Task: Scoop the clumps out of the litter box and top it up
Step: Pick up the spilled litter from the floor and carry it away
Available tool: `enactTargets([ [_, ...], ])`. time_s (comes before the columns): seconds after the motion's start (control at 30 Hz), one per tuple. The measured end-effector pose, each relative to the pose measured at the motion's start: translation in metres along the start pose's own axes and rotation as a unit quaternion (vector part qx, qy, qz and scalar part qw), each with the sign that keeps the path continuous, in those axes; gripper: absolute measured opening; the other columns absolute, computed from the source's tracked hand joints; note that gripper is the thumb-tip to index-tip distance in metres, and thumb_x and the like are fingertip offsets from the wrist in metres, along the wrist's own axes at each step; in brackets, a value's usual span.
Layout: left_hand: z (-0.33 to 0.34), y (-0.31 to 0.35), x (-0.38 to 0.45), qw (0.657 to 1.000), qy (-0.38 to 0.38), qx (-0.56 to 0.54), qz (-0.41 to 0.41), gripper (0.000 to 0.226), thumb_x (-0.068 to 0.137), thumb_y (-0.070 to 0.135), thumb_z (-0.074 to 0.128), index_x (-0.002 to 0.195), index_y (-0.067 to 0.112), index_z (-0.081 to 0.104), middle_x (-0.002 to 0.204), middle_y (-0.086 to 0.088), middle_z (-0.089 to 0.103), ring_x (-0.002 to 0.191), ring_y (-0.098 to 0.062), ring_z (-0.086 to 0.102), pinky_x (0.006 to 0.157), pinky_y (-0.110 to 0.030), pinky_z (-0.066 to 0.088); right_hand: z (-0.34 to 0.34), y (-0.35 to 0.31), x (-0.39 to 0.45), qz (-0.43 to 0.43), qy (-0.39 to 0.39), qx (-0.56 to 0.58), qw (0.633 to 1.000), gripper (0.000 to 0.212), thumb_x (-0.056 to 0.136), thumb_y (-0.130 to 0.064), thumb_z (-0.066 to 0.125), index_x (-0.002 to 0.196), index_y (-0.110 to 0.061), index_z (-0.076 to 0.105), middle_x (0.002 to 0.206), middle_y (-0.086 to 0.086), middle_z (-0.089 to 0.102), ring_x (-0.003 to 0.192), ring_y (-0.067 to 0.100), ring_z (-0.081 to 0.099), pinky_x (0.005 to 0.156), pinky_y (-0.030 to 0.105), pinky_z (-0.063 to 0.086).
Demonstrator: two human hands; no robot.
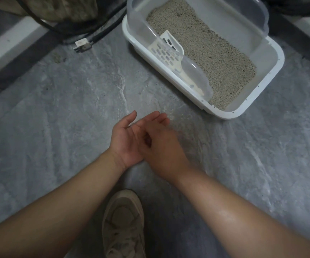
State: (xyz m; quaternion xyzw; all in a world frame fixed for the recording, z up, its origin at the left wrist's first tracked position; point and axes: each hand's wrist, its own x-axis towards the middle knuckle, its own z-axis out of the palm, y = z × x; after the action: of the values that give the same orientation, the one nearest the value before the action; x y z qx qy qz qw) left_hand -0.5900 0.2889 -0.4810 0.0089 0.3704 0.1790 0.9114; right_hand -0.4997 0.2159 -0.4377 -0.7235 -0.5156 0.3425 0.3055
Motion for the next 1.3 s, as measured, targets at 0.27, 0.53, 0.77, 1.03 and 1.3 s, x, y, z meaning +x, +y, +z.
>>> enactTargets([
  [0.27,-0.009,0.010,0.000,0.998,0.044,-0.029,0.041,0.049,0.100,0.035,0.046,0.098,-0.002,0.078,0.120,-0.019,0.071,0.113,-0.034,0.069,0.094,-0.045,0.058,-0.033,0.045,-0.006,0.083,0.079,-0.143,0.983,0.024,0.082,-0.014,0.067,0.103,-0.005,0.066,0.099,0.014,0.059,0.087,0.032,0.058,0.076,0.035,0.044],
  [0.53,-0.016,0.009,0.003,0.996,0.068,-0.035,0.049,0.049,0.100,0.032,0.045,0.102,-0.005,0.076,0.125,-0.022,0.069,0.117,-0.038,0.067,0.091,-0.048,0.058,-0.011,0.089,-0.021,0.140,-0.037,-0.296,0.944,0.020,0.088,-0.007,0.059,0.107,-0.008,0.061,0.111,0.017,0.048,0.099,0.037,0.048,0.080,0.038,0.043],
  [0.77,-0.013,0.003,0.004,0.997,0.065,-0.025,0.038,0.049,0.099,0.032,0.046,0.103,-0.006,0.075,0.125,-0.024,0.068,0.116,-0.039,0.067,0.094,-0.050,0.057,-0.001,0.099,-0.011,0.100,-0.020,-0.290,0.951,0.007,0.087,-0.007,0.060,0.089,-0.007,0.066,0.096,0.015,0.055,0.093,0.035,0.055,0.071,0.035,0.045],
  [1.03,-0.012,-0.002,0.006,0.998,0.059,-0.008,0.024,0.049,0.099,0.032,0.044,0.104,-0.005,0.075,0.125,-0.024,0.068,0.118,-0.038,0.066,0.097,-0.049,0.055,-0.003,0.087,-0.004,0.078,-0.040,-0.343,0.935,0.008,0.082,-0.005,0.066,0.090,-0.007,0.067,0.086,0.016,0.057,0.077,0.034,0.060,0.061,0.029,0.029],
  [1.3,-0.009,-0.001,0.005,0.998,0.060,-0.009,0.023,0.049,0.099,0.032,0.045,0.103,-0.006,0.075,0.124,-0.024,0.068,0.117,-0.039,0.067,0.095,-0.048,0.057,-0.007,0.085,0.002,0.047,-0.052,-0.344,0.936,0.016,0.088,-0.007,0.060,0.103,-0.008,0.066,0.094,0.018,0.055,0.086,0.037,0.059,0.064,0.033,0.036],
])
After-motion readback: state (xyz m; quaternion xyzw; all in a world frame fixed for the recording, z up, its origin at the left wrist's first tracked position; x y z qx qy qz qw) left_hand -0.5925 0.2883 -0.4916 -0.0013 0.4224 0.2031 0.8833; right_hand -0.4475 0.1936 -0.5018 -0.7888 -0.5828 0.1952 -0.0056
